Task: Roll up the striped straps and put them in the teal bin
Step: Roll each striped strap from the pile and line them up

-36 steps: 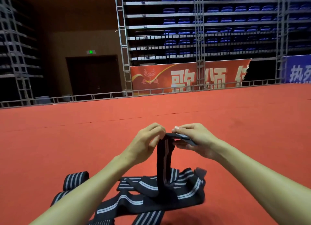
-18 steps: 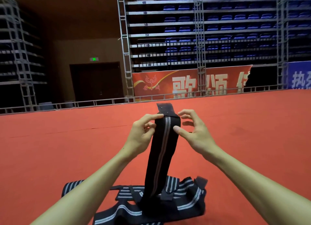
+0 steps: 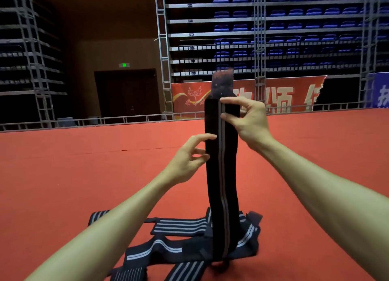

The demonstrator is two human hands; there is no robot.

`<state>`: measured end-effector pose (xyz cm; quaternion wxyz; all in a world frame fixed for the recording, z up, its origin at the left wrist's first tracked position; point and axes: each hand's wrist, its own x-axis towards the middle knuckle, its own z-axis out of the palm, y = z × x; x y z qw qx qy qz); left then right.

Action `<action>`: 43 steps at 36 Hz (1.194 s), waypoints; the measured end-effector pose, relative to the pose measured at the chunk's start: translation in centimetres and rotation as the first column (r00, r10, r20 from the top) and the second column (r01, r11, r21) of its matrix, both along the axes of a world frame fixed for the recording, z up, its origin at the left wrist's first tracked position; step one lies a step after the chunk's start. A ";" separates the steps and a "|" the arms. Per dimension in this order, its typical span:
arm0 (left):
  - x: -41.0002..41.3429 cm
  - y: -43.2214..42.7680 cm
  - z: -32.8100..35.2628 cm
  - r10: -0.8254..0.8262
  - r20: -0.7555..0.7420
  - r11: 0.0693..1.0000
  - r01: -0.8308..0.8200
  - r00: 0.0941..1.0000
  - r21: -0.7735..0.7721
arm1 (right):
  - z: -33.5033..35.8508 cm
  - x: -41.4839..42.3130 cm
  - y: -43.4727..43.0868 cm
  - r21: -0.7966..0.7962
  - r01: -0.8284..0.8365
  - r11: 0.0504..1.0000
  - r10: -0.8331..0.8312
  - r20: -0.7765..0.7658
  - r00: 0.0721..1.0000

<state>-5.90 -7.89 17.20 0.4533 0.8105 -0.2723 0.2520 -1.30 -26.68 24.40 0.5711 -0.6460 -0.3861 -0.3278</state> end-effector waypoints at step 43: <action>5.4 -1.7 -18.7 0.149 -0.574 0.960 0.022 0.805 0.280 | -9.8 4.6 -2.9 0.010 0.105 0.994 -0.100 -0.227 0.969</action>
